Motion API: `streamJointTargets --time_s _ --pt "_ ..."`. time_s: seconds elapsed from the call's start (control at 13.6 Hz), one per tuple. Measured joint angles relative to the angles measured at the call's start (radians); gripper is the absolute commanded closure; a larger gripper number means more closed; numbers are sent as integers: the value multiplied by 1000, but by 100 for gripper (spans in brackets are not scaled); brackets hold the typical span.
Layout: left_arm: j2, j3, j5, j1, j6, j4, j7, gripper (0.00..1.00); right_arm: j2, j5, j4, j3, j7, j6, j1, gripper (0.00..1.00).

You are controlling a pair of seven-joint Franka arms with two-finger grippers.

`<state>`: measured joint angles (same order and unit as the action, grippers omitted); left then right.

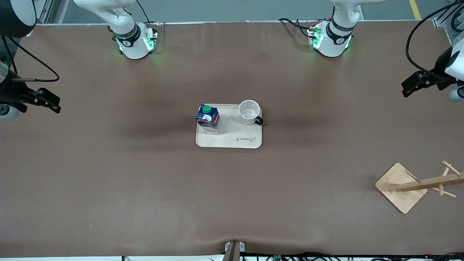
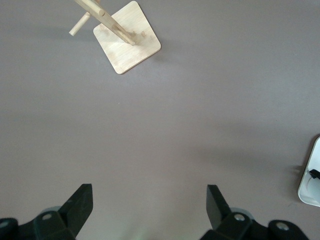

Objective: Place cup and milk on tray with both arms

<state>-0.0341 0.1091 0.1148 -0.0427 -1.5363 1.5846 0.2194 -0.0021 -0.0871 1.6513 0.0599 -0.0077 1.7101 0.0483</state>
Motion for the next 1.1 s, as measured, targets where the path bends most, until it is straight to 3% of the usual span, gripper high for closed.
streamJointTargets --time_s 0.15,0.44,0.73,1.1 --pt "1 0 0 0 0 0 0 0 2 64 -30 17 3 0 -18 0" --pt "1 0 0 0 0 0 0 0 -1 144 -185 31 -1 -179 -49 0" --pt "1 0 0 0 0 1 0 0 23 63 -193 27 -10 -210 -49 0" --pt "1 0 0 0 0 3 0 0 38 55 -206 23 -18 -208 -48 0"
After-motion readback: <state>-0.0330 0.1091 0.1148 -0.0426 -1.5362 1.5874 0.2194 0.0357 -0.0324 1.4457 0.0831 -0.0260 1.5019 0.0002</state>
